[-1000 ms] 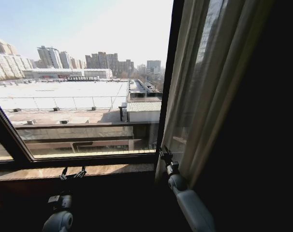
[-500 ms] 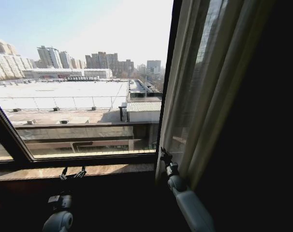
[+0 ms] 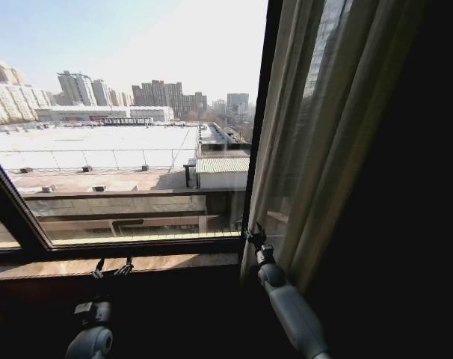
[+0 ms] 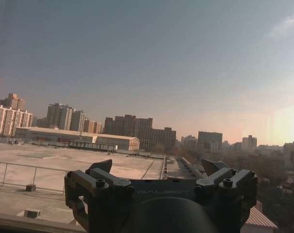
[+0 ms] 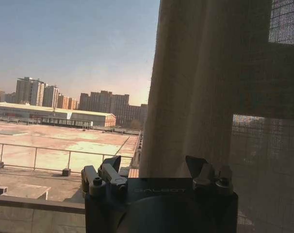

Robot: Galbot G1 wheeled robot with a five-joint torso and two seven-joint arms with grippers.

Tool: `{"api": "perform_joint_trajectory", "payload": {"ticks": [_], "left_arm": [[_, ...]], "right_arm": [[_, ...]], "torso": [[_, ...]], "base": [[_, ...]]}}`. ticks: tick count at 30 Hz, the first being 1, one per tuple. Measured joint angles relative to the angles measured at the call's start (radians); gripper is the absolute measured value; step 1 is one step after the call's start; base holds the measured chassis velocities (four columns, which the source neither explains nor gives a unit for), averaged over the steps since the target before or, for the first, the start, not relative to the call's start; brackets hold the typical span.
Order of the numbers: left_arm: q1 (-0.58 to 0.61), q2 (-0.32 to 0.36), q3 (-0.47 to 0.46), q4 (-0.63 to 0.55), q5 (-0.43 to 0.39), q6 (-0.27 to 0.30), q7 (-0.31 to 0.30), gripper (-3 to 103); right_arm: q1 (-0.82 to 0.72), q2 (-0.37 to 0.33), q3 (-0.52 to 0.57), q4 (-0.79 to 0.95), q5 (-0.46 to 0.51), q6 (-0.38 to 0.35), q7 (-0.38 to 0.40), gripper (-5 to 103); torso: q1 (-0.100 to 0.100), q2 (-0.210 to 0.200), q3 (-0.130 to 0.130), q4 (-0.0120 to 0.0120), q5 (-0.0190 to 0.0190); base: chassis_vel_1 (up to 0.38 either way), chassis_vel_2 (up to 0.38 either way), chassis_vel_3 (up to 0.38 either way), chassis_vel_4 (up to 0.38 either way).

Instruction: Open the curtains by pulling them apart, changing their state from closed to fully open.

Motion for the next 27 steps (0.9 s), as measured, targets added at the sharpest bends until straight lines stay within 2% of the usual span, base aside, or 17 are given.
{"api": "perform_joint_trajectory", "payload": {"ticks": [3,5,8,11,12,14,17,19,20,22,27], "left_arm": [[0.0,0.0,0.0,0.0,0.0,0.0,0.0,100],[0.0,0.0,0.0,0.0,0.0,0.0,0.0,100],[0.0,0.0,0.0,0.0,0.0,0.0,0.0,100],[0.0,0.0,0.0,0.0,0.0,0.0,0.0,100],[0.0,0.0,0.0,0.0,0.0,0.0,0.0,100],[0.0,0.0,0.0,0.0,0.0,0.0,0.0,100],[0.0,0.0,0.0,0.0,0.0,0.0,0.0,100],[0.0,0.0,0.0,0.0,0.0,0.0,0.0,100],[0.0,0.0,0.0,0.0,0.0,0.0,0.0,100],[0.0,0.0,0.0,0.0,0.0,0.0,0.0,100],[0.0,0.0,0.0,0.0,0.0,0.0,0.0,100]], "right_arm": [[0.004,0.0,0.0,-0.007,-0.003,0.008,-0.008,67],[0.004,0.0,0.0,-0.008,-0.003,0.009,-0.009,67],[0.003,0.0,-0.001,-0.007,-0.003,0.013,-0.014,51],[0.001,0.0,-0.001,-0.006,-0.003,0.014,-0.016,51],[-0.001,0.0,-0.001,-0.005,-0.003,0.015,-0.016,40],[-0.003,0.0,-0.001,-0.004,-0.003,0.015,-0.016,29],[-0.005,0.0,-0.001,-0.003,-0.004,0.015,-0.016,24],[-0.007,0.0,-0.001,-0.002,0.002,0.018,-0.017,13],[-0.007,0.0,-0.001,-0.002,0.002,0.018,-0.017,13],[-0.008,0.001,-0.001,0.001,0.007,0.019,-0.025,3],[-0.011,0.003,0.0,0.003,0.024,0.022,-0.048,0]], "torso": [[0.0,0.0,0.0,0.0,0.0],[0.0,0.0,0.0,0.0,0.0001],[0.0,0.0,0.0,-0.0001,0.0],[0.0,0.0,0.0,0.0,0.0],[0.0,0.0,0.0,-0.0001,0.0],[0.0,0.0,0.0,0.0,0.0],[0.0,0.0,0.0,0.0,0.0],[0.0,0.0,0.0,0.0,0.0],[0.0,0.0,0.0,0.0,0.0],[0.0,0.0,0.0,0.0,0.0],[0.0,0.0,0.0,0.0,0.0]], "base": [[0.0,0.0,0.0,0.0],[0.0,0.0,0.0,0.0],[0.0,0.0,0.0,0.0],[0.0,0.0,0.0,0.0],[0.0,0.0,0.0,0.0],[0.0,0.0,0.0,0.0],[0.0,0.0,0.0,0.0],[0.0,0.0,0.0,0.0],[0.0,0.0,0.0,0.0],[0.0,0.0,0.0,0.0],[0.0,0.0,0.0,0.0]]}}
